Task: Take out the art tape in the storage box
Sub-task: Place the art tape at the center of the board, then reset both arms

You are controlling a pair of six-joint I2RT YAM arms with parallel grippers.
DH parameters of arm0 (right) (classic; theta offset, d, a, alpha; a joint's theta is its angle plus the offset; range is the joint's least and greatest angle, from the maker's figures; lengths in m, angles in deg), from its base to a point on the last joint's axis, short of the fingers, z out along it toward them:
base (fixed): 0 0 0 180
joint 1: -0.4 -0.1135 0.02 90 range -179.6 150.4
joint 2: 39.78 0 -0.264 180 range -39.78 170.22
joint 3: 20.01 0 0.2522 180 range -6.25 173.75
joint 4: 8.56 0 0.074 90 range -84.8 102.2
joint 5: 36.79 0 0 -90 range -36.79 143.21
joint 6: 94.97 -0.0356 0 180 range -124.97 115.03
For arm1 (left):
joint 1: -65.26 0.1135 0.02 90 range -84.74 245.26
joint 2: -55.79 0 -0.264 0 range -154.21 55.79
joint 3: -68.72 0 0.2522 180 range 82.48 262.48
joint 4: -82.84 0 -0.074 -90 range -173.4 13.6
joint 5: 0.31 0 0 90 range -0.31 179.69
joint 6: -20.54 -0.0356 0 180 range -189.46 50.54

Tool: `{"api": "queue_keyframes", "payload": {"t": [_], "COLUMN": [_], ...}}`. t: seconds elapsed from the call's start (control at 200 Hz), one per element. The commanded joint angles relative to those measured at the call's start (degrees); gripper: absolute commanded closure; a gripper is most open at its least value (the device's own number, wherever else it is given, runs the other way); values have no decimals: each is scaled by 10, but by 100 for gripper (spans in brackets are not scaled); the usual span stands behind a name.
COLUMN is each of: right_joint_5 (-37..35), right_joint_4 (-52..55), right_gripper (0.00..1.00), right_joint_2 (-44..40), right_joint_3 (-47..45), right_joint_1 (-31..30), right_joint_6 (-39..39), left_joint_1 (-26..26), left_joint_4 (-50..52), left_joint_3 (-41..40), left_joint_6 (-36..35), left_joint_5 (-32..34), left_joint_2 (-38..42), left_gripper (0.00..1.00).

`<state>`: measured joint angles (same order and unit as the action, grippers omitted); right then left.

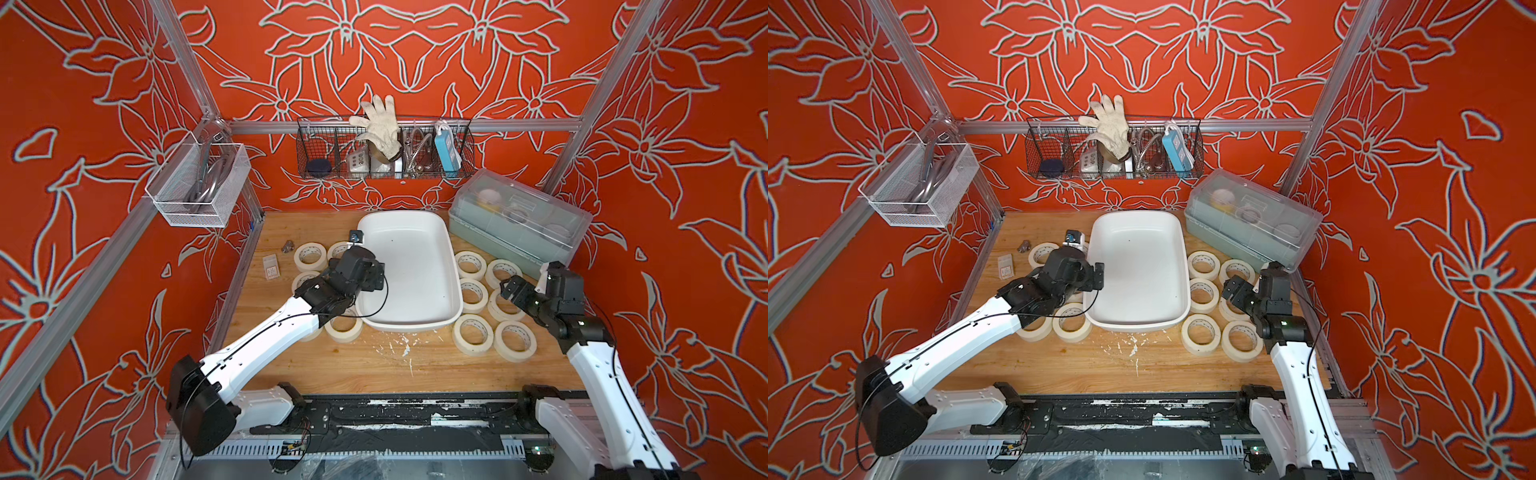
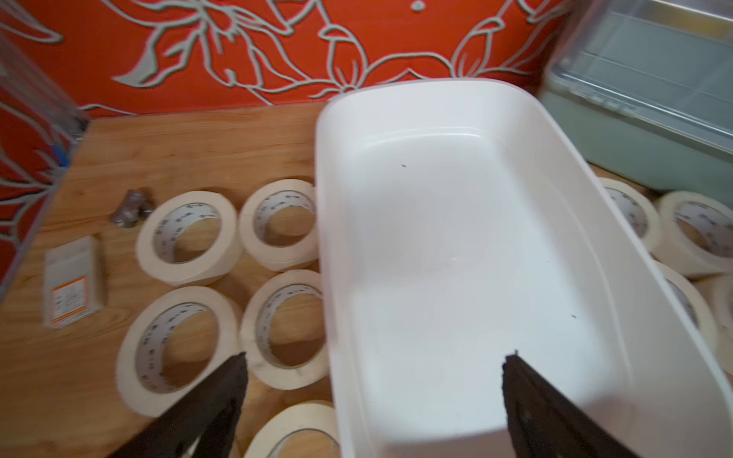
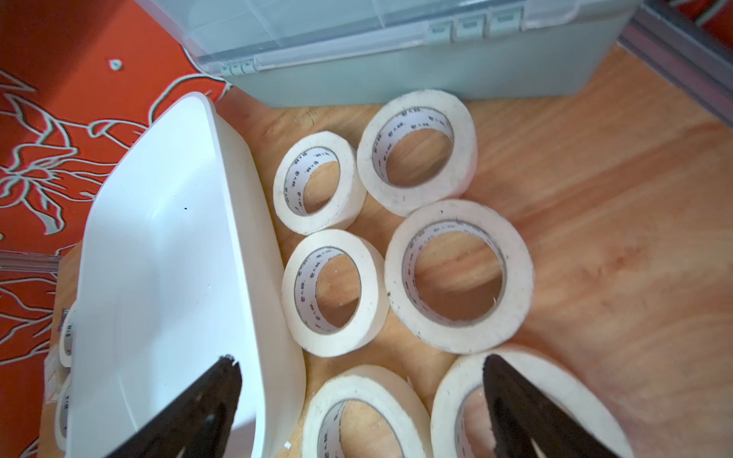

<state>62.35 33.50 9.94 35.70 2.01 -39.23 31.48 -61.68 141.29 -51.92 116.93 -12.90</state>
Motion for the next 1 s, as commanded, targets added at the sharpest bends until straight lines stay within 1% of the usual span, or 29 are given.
{"api": "queue_keyframes", "payload": {"t": [0.0,0.115,0.19,0.29,0.335,0.375,0.475,0.5,0.626,0.671,0.751,0.851,0.876,0.926,0.966,0.991], "right_joint_5": [-10,-30,-39,-89,-92,-94,-145,-159,-181,-181,-190,-199,-203,-189,-187,-191], "right_joint_4": [-88,-142,-198,-273,-309,-336,-385,-378,-437,-466,-517,-573,-585,-578,-602,-615], "right_gripper": [1,1,1,1,1,1,1,1,1,1,1,1,1,1,1,1], "right_joint_2": [36,67,76,85,88,87,98,101,121,131,158,200,209,216,224,227], "right_joint_3": [0,-20,-50,-95,-117,-131,-154,-152,-175,-186,-202,-211,-209,-201,-204,-208], "right_joint_1": [0,-1,-2,-12,-16,-21,-33,-34,-34,-33,-34,-34,-33,-33,-34,-34], "right_joint_6": [77,114,140,163,182,200,236,242,264,270,279,292,292,304,316,317], "left_joint_1": [60,110,142,178,187,195,217,222,247,259,282,302,307,321,323,326], "left_joint_4": [-73,-155,-197,-242,-265,-283,-323,-334,-391,-405,-430,-456,-471,-525,-526,-544], "left_joint_3": [-51,-133,-182,-239,-262,-278,-311,-317,-348,-354,-363,-363,-367,-381,-378,-381], "left_joint_6": [2,-16,-26,-15,-19,-25,-45,-51,-76,-84,-80,-87,-89,-101,-112,-116], "left_joint_5": [51,63,78,88,90,95,101,101,95,83,39,2,-6,-46,-57,-58], "left_joint_2": [40,79,94,105,107,107,100,96,73,64,43,2,-10,-30,-35,-38], "left_gripper": [2,2,2,2,2,2,2,2,2,2,2,2,2,2,2,2]}}
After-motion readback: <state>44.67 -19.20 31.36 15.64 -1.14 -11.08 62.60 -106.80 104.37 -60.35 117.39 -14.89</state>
